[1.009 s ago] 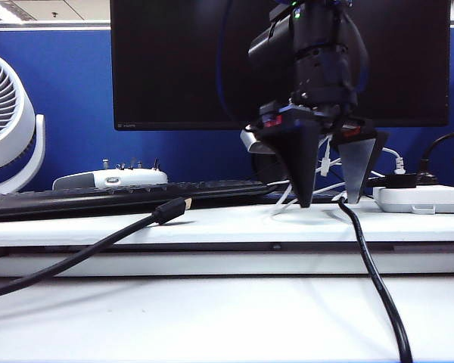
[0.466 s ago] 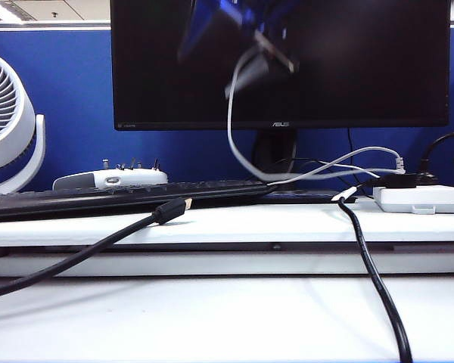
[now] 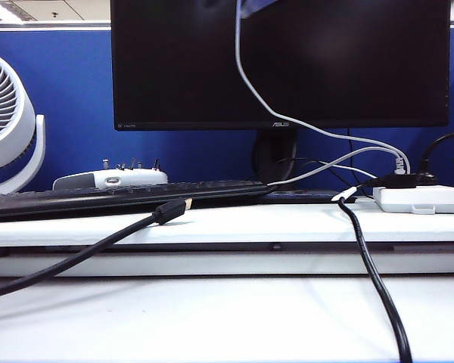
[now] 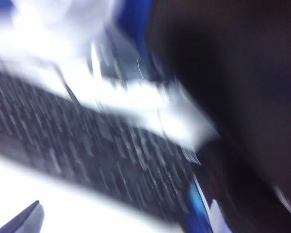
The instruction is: Pick up the Type-C charging cable and the charging base, insert one end of the Type-C charger into the corresponding slot on the base, and finally place the plugged-in charger back on the table.
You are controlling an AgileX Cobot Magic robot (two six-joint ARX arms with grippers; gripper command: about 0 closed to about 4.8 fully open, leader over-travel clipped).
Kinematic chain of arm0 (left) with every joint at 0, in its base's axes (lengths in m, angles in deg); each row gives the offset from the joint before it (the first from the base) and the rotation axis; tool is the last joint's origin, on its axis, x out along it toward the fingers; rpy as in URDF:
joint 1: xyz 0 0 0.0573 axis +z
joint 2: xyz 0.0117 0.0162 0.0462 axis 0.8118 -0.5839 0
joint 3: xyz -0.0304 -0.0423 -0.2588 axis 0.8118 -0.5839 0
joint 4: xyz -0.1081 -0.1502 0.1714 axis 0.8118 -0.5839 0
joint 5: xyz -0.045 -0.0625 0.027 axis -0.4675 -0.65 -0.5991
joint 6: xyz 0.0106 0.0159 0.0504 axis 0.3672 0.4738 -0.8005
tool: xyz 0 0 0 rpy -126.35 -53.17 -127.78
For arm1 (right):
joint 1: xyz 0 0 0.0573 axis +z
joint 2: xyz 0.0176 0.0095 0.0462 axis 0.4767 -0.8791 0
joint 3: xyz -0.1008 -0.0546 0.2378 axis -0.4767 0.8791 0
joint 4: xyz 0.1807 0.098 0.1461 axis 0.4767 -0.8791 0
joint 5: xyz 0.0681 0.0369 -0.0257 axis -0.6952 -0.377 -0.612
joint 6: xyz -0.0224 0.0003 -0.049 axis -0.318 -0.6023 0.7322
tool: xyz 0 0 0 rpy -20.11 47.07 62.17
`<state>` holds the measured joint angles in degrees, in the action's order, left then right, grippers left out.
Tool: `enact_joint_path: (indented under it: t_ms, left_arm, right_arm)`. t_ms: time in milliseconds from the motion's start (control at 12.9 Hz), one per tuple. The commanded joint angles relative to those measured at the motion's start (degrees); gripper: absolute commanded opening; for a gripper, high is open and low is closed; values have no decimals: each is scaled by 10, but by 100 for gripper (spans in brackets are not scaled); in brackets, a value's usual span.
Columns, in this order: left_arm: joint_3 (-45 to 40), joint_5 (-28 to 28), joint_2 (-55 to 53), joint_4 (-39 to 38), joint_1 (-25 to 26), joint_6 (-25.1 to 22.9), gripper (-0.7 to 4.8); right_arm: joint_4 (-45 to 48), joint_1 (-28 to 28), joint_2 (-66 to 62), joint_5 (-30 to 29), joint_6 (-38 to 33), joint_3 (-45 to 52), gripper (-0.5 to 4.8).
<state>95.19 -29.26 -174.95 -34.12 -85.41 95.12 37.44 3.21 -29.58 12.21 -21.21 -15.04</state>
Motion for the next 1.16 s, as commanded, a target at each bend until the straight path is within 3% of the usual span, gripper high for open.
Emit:
enact_joint_path:
  t_ms: [78,233,466,543,621,776,931,1009,1086,1164]
  left_arm:
    - [3,-1,4,18,0,-3,79]
    - [3,-1,4,24,0,-3,79]
    - [3,-1,4,32,0,-2,79]
    - [3,-3,4,34,0,-2,79]
    - [3,-3,4,34,0,-2,79]
    - [3,-7,4,34,0,-2,79]
    - [3,-9,4,32,0,-2,79]
    - [3,-9,4,32,0,-2,79]
    - [3,-9,4,34,0,-2,79]
    - [3,-7,4,36,0,-2,79]
  right_arm:
    - [-197,0,-3,118,30,0,479]
    - [-269,0,-8,99,-9,0,479]
    - [-428,0,-24,21,-62,4,479]
    - [-424,-5,-97,12,-234,7,479]
    - [-416,-5,-139,37,-230,7,479]
    - [-429,-3,-204,-19,-224,8,479]
    - [-362,-4,-203,-369,-247,6,479]
    - [-353,-4,-203,-421,-255,6,479]
    - [-307,-4,-203,-572,-227,6,479]
    - [-225,-5,-203,-639,-254,6,479]
